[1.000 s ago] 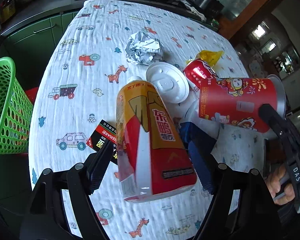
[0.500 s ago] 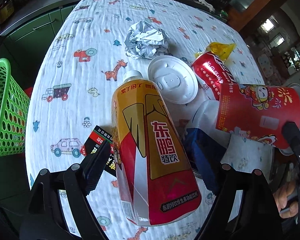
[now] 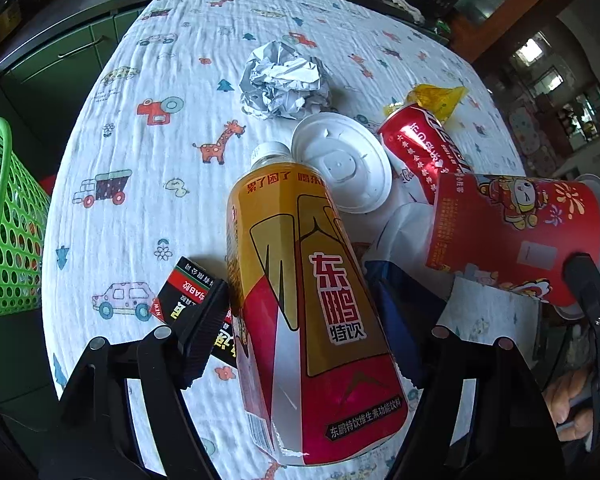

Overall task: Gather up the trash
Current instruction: 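Carry the gold bottle and red cup over the green basket and open both grippers, then grasp the blue-and-white can with the right gripper while the left gripper grasps the black glue box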

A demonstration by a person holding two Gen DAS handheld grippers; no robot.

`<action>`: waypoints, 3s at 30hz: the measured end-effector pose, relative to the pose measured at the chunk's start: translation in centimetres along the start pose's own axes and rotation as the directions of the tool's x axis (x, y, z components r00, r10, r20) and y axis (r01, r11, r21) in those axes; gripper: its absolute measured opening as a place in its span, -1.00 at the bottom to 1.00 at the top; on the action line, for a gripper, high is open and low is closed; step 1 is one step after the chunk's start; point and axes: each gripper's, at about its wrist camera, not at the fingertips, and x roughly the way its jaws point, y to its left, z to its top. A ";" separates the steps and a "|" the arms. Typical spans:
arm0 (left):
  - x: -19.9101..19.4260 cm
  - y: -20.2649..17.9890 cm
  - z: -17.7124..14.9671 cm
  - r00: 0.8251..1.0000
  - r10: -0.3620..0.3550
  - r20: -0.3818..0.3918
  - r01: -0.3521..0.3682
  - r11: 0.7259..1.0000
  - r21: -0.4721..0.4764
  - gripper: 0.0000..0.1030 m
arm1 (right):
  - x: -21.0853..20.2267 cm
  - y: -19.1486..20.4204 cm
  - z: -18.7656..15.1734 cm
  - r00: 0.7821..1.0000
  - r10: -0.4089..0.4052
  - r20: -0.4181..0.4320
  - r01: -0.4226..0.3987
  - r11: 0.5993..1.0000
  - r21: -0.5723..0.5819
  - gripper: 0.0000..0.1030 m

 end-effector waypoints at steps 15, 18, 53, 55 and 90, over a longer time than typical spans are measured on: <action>-10.4 8.9 -0.1 0.971 0.029 0.239 0.007 0.989 -0.146 0.39 | 2.0 4.0 2.4 0.998 0.068 0.003 -0.068 0.995 -0.076 -0.88; -12.8 12.6 -0.1 0.958 0.078 0.277 -0.022 0.979 -0.203 0.38 | 3.2 5.6 3.1 0.995 0.098 -0.004 -0.098 0.990 -0.098 -0.88; -15.4 36.5 -5.1 0.920 0.275 0.278 -0.089 0.839 -0.537 0.05 | 24.5 29.8 7.9 0.911 0.338 -0.237 -0.404 0.850 -0.338 -0.88; -15.9 37.0 -5.9 0.915 0.288 0.282 -0.091 0.829 -0.552 0.16 | 26.2 31.2 7.9 0.909 0.329 -0.256 -0.405 0.845 -0.350 -0.88; -11.8 19.9 -6.1 0.946 0.091 0.310 0.007 0.953 -0.301 0.42 | 5.9 7.1 -3.2 0.985 0.005 -0.171 -0.008 1.000 -0.018 0.07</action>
